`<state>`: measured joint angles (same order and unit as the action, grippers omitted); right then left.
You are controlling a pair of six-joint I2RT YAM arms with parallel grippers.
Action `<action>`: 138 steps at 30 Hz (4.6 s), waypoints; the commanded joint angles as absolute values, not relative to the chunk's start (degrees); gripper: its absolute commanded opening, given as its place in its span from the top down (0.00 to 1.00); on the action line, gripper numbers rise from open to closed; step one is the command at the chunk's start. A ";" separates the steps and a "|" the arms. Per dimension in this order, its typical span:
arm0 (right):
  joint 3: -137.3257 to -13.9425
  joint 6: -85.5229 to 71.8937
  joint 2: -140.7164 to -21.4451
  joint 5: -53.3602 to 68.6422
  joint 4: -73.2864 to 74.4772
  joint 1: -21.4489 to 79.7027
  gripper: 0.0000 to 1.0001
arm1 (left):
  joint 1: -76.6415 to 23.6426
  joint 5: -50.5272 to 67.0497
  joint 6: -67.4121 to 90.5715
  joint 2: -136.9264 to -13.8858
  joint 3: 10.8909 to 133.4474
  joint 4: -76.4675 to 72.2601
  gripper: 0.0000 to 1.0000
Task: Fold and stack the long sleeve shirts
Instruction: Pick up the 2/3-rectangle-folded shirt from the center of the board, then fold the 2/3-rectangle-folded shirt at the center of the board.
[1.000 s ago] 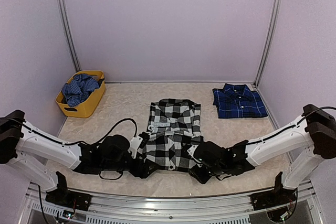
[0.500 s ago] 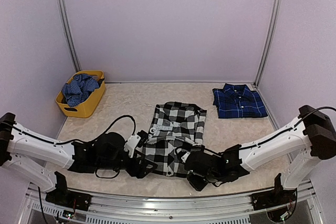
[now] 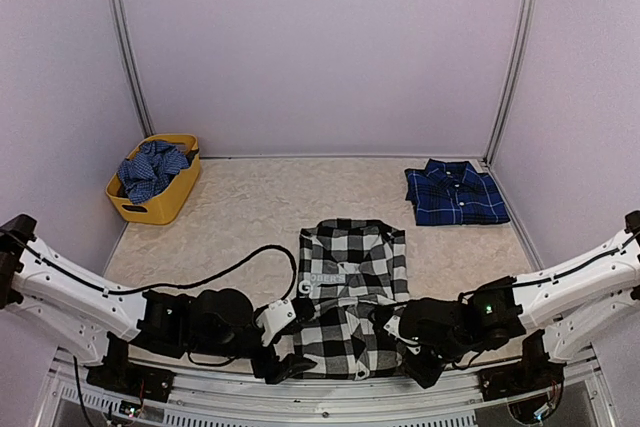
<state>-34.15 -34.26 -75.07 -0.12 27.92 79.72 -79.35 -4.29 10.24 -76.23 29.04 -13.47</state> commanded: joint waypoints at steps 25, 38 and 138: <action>-35.51 -37.62 -62.12 1.61 35.60 80.04 1.00 | -88.36 -16.22 1.16 -88.57 35.63 -7.78 0.48; -34.80 -38.13 -61.90 3.55 36.17 80.04 1.00 | -88.86 -14.60 0.81 -89.52 38.05 -5.75 0.96; -38.08 -24.32 -64.20 40.04 20.15 55.42 1.00 | -51.65 40.42 31.65 -67.65 33.51 -8.26 1.00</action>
<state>-39.86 -18.92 -66.89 37.76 21.37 52.77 -50.76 42.41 26.26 -73.36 35.20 -7.49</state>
